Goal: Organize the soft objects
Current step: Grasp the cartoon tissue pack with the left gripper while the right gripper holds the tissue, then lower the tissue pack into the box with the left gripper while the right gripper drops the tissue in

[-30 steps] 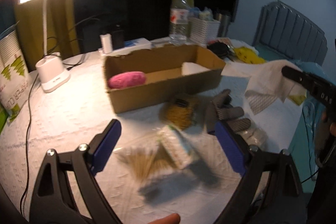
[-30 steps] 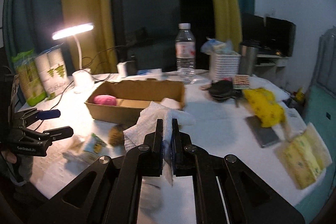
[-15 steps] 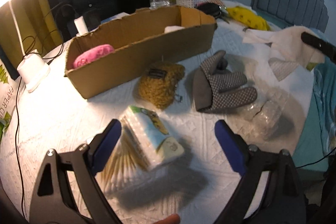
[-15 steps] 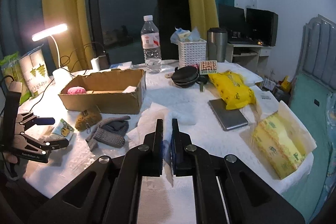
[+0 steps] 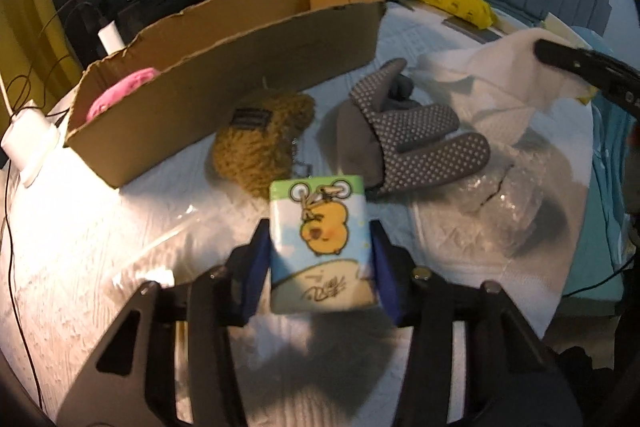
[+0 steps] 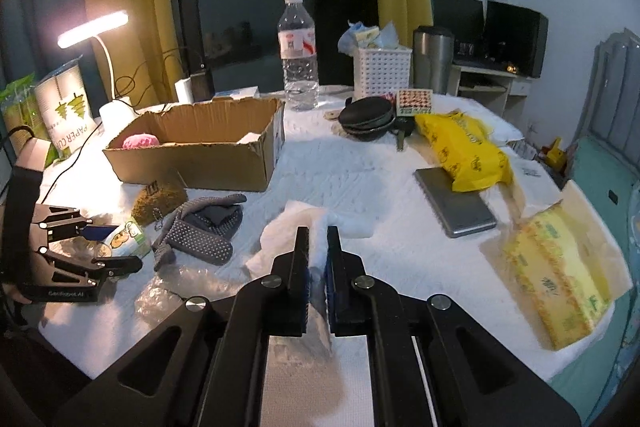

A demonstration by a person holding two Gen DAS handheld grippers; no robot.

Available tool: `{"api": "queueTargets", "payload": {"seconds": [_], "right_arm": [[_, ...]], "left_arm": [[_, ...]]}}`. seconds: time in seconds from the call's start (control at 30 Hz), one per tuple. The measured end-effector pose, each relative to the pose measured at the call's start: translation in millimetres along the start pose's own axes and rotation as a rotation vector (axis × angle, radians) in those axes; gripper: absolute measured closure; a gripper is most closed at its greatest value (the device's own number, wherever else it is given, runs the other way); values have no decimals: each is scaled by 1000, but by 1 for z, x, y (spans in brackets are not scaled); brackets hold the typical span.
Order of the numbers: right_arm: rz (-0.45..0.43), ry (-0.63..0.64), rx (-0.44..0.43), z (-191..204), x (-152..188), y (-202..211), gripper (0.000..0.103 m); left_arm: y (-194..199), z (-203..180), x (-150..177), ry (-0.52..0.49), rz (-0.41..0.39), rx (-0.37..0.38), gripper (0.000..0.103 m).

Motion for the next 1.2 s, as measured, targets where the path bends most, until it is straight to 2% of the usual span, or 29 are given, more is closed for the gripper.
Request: {"api": "queueTargets", "payload": {"seconds": [0.07,0.1,0.13,0.2,0.37,0.53,0.63,0.7,0.77,0.8,0.83,0.87,1.03,1.2], "right_arm": [[13,-3,1,3,-1,-10,92],[24,-7,5,3,-2,-17,82],[37,-13,8,3,-3,-25,68],[52,-21,3,5,-5,-36,57],[114,-20,-22,13,-9,-64,47],[233,1,37,15,8,-93,45],[241,50,100,13,14,-96,45],[235,39,94,11,15,-94,45],[230,42,104,9,14,-93,52],[227,41,113,8,14,-92,62],[223,40,124,6,12,-93,81],[217,36,139,2,12,-90,89],[175,-19,103,-3,5,-73,91],[104,-9,65,11,-18,-51,91]], "left_arm": [[-1,0,-1,-4,-2,5,55],[0,1,0,-6,-4,7,55],[-2,0,-1,-6,-4,10,55],[-3,0,-2,-3,-6,17,55],[-4,1,-2,-3,-20,33,55],[-5,1,-2,-9,-35,50,54],[-5,1,-2,-7,-45,61,55],[-5,2,-2,-2,-50,70,56],[-5,3,-2,6,-51,79,56],[-4,3,-2,16,-52,91,56],[-3,4,-2,23,-52,101,56],[-1,5,-2,34,-55,113,56],[16,12,-6,63,-91,136,56],[35,23,-15,86,-135,138,56]]}}
Point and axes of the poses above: each gripper's, at about its wrist camera, not at the fingertips, and y roughly against the way its jaws point, z to its left, x to its underside, the point moved 7 cm from there along -y, roughly the way its jaws point, and after that the axes turned 7 degrees about -x, right-handed, at the moved point
